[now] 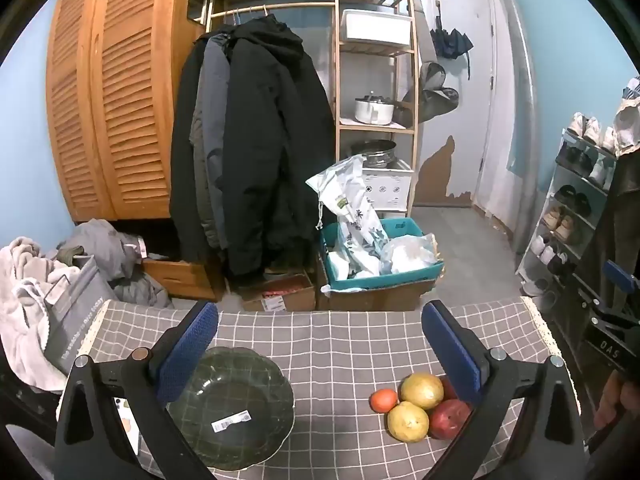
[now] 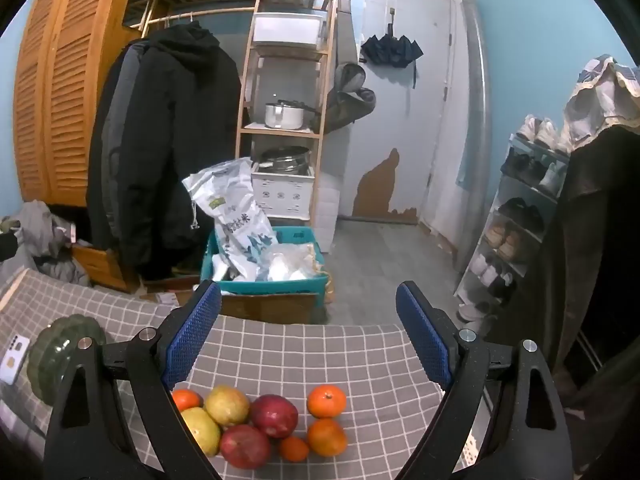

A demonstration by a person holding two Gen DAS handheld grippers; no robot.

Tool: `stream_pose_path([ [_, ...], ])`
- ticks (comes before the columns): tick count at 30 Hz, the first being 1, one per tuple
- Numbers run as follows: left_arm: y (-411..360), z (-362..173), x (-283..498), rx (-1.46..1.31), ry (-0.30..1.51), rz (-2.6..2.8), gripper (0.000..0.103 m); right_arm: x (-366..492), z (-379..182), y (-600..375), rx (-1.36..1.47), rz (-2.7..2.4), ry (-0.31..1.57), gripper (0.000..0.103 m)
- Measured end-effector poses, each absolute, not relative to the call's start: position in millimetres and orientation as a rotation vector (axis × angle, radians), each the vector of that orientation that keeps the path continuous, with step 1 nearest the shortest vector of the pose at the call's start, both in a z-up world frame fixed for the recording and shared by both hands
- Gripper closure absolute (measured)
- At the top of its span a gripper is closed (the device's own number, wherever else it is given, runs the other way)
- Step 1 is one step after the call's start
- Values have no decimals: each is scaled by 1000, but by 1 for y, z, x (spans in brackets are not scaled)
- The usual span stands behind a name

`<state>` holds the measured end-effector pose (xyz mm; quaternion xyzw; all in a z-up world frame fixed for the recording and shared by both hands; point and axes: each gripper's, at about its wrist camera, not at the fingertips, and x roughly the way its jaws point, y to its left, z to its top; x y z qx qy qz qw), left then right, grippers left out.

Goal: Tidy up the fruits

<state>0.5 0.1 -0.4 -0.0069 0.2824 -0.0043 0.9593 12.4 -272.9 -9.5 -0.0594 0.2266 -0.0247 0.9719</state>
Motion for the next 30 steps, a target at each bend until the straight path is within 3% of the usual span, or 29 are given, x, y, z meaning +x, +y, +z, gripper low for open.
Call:
stream_pose_path([
  [30,4,3,-1,-11,560,-2,0,15,-12,-265,-126,-34,456,16],
])
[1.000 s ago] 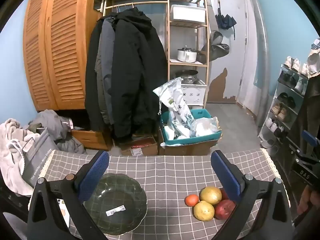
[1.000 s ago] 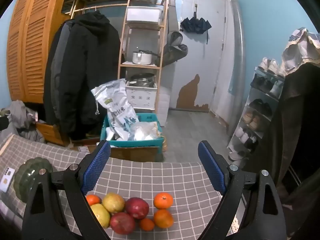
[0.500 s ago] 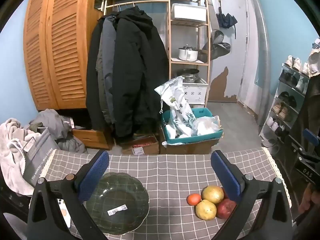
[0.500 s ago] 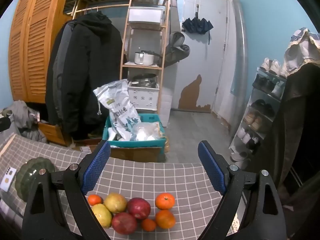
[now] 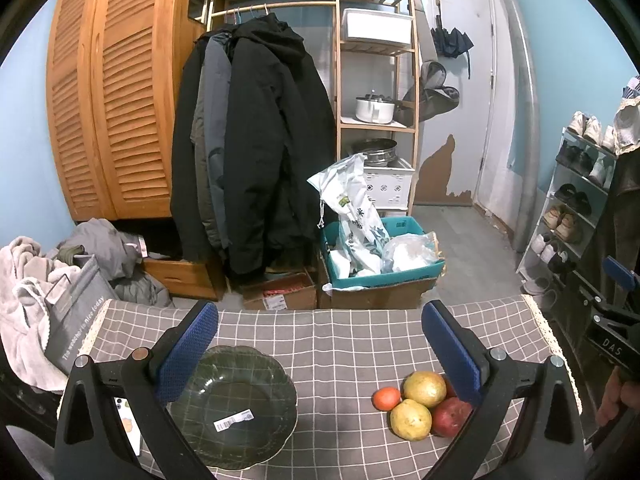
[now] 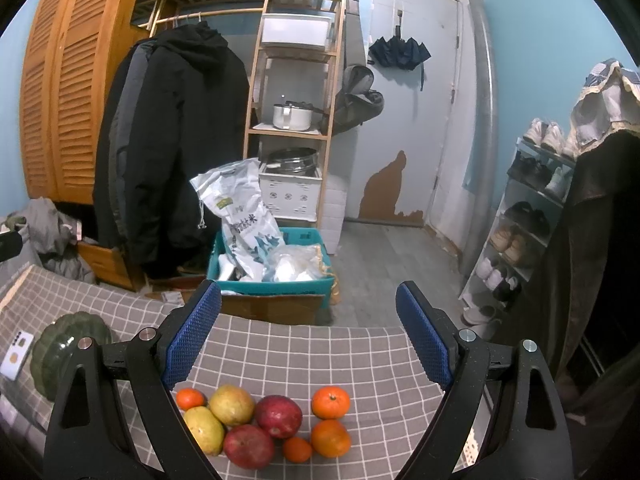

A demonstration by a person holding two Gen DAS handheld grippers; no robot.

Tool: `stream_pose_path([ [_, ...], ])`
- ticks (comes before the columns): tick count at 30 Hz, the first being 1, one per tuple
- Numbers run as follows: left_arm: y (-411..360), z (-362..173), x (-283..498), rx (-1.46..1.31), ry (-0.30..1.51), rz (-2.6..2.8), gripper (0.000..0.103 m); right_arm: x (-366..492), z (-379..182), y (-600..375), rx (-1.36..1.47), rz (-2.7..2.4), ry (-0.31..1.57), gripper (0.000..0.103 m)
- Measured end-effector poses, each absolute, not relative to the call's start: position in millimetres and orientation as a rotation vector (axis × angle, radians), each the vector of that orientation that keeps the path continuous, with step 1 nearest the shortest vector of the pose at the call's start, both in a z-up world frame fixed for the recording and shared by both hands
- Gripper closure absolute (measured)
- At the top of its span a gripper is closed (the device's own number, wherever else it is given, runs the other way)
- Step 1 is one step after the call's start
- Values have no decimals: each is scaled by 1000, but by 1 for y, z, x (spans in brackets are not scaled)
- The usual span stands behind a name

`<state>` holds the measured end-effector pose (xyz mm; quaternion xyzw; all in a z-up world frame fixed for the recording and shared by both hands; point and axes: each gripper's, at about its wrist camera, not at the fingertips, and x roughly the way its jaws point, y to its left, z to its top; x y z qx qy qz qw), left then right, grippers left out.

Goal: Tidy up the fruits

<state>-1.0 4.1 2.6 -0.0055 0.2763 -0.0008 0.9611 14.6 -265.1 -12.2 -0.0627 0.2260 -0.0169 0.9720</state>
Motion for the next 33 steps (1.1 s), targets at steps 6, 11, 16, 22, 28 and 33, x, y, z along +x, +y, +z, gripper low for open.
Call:
stream_pose_path([
  [6,4,1,-2,-12,559,-2,0,13,-15,-264,-128,-35,456,16],
  [11,4,1,-2,-12,557,-1,0,14,-15,-263,-128,-34,456,15],
  [16,4,2,-1,-13,560,0,0,14,-13,-264,-129,-34,458,16],
  [22,4,2,-1,-12,559,-1,0,14,-13,-263,-130,-36,457,16],
  [28,2,3,-1,-10,554,-1,0,14,-13,-263,-131,-35,457,16],
  [33,0,3,-1,-12,553,-8,0,14,-13,-263,-131,-35,457,16],
])
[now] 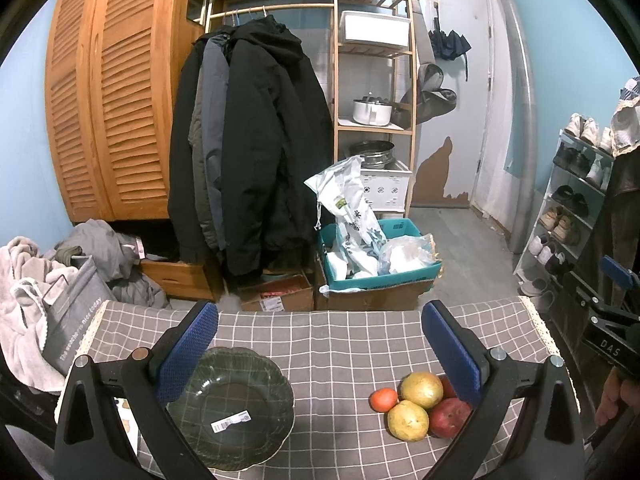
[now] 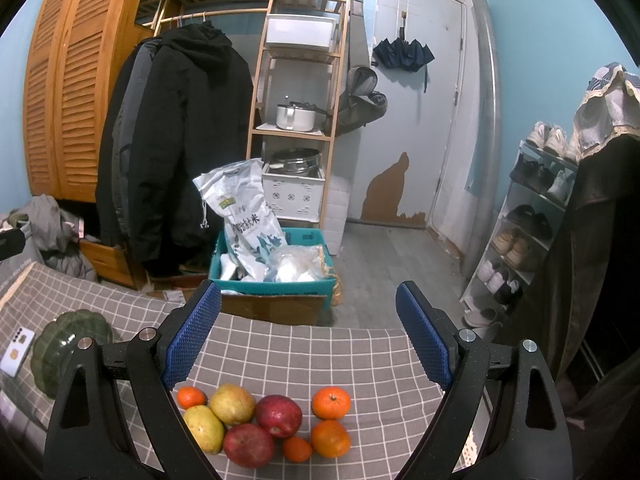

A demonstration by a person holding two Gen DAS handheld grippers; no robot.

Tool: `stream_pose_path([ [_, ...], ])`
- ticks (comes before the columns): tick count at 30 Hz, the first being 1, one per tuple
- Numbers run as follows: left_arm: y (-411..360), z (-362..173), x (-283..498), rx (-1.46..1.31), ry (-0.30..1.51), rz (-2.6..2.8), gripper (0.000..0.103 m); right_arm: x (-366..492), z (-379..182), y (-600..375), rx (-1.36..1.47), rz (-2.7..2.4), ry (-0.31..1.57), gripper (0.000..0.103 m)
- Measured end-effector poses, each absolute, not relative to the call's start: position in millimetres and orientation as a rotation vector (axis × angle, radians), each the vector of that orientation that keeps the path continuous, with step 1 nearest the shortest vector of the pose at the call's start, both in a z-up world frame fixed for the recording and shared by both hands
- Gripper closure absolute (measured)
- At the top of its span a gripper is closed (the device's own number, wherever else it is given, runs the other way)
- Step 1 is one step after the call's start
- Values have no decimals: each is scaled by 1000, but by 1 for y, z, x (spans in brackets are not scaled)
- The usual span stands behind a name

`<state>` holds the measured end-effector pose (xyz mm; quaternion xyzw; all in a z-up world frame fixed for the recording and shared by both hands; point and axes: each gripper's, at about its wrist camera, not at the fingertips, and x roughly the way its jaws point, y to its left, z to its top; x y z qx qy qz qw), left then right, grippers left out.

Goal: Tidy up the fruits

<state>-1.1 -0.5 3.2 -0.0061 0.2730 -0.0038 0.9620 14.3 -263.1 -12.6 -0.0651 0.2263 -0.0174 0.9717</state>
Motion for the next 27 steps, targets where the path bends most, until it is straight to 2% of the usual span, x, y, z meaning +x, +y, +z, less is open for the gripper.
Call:
stream_pose_path([
  [27,-6,8,-2,-19,552,-12,0,14,-11,-264,-133,-34,455,16],
])
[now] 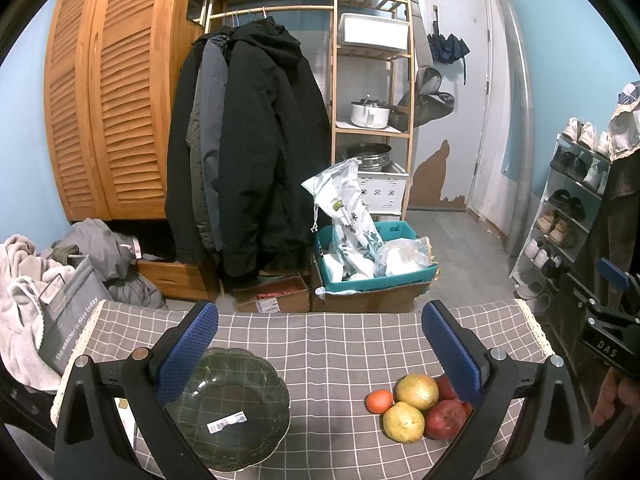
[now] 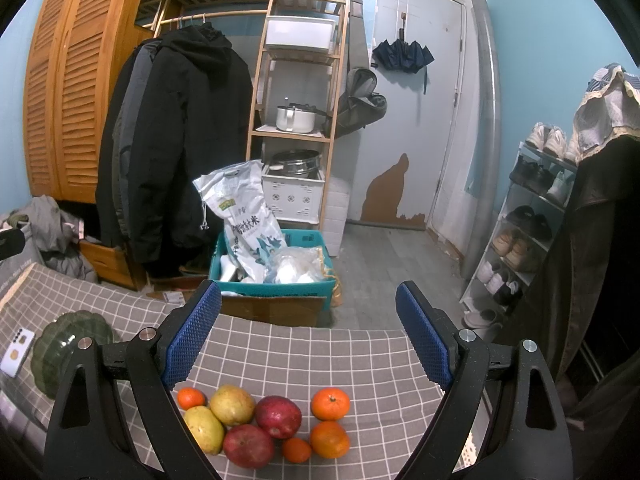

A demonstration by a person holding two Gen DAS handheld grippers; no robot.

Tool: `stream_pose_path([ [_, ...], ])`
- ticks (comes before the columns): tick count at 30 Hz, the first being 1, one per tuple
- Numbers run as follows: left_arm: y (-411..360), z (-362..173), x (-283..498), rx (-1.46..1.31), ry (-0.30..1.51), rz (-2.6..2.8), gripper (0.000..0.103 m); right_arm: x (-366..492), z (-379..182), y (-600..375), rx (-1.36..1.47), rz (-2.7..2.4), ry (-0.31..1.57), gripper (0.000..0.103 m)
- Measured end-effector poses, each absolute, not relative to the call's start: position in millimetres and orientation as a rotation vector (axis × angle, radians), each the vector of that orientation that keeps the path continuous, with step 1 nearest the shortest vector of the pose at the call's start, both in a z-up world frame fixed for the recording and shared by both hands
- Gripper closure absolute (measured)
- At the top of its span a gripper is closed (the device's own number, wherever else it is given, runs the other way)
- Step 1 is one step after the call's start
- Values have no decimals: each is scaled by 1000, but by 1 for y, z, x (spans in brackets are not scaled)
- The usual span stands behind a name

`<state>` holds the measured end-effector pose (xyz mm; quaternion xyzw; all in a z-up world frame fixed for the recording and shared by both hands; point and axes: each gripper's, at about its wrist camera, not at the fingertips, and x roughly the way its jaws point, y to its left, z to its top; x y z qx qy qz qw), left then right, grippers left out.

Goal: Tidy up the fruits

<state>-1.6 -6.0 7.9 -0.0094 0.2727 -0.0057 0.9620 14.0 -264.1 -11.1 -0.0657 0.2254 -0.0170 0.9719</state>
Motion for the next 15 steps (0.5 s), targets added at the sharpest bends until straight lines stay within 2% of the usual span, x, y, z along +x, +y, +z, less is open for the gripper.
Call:
stream_pose_path([
  [15,-5,7,-2,-22,552,-13,0,14,-10,-264,-134,-35,454,16],
])
